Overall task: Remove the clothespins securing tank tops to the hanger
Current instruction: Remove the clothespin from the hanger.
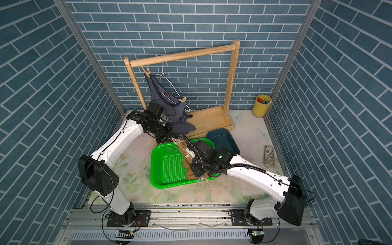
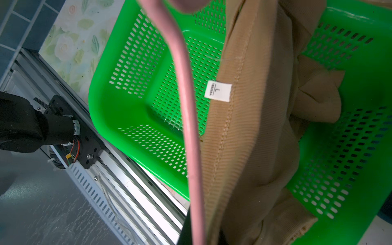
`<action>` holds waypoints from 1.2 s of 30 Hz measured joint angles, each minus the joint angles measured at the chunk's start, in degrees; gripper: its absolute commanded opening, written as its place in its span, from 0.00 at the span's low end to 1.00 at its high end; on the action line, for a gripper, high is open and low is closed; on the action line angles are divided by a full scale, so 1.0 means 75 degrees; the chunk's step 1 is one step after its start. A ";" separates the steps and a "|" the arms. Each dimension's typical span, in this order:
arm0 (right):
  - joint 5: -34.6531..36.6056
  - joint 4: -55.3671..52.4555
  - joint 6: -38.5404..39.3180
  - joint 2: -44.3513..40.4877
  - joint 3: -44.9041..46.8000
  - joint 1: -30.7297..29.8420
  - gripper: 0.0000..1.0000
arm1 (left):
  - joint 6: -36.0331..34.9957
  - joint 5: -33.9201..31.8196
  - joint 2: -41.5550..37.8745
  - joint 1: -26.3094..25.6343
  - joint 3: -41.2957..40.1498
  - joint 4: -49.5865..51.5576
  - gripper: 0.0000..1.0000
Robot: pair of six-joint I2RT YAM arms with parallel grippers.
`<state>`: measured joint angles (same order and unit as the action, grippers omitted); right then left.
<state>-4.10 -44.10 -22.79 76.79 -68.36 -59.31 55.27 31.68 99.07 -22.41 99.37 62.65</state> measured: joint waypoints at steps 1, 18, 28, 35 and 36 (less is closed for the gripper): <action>0.0026 -0.0009 0.0029 0.0012 0.0017 0.0000 0.00 | -0.0052 -0.0026 0.0035 0.0000 0.0082 0.0099 0.02; 0.0090 -0.0154 0.0006 0.0029 0.0143 0.0280 0.00 | -0.0516 -0.0251 0.0157 0.0000 0.0705 0.1326 0.02; -0.1728 0.0927 -0.0475 0.0309 0.0679 0.1323 0.00 | -0.0420 -0.0233 0.0114 0.0000 0.1629 0.1282 0.03; -0.2958 0.1670 -0.0711 0.1329 0.0664 0.1877 0.00 | -0.0224 -0.0271 0.0020 0.0000 0.2119 0.1338 0.04; -0.3104 0.1769 -0.0734 0.1431 0.0627 0.1915 0.00 | -0.0192 -0.0300 0.0020 0.0000 0.2177 0.1349 0.04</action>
<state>-27.38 -30.83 -28.29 87.53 -63.66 -44.95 53.82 29.43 99.22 -22.41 115.70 72.77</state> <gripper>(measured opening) 0.085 0.177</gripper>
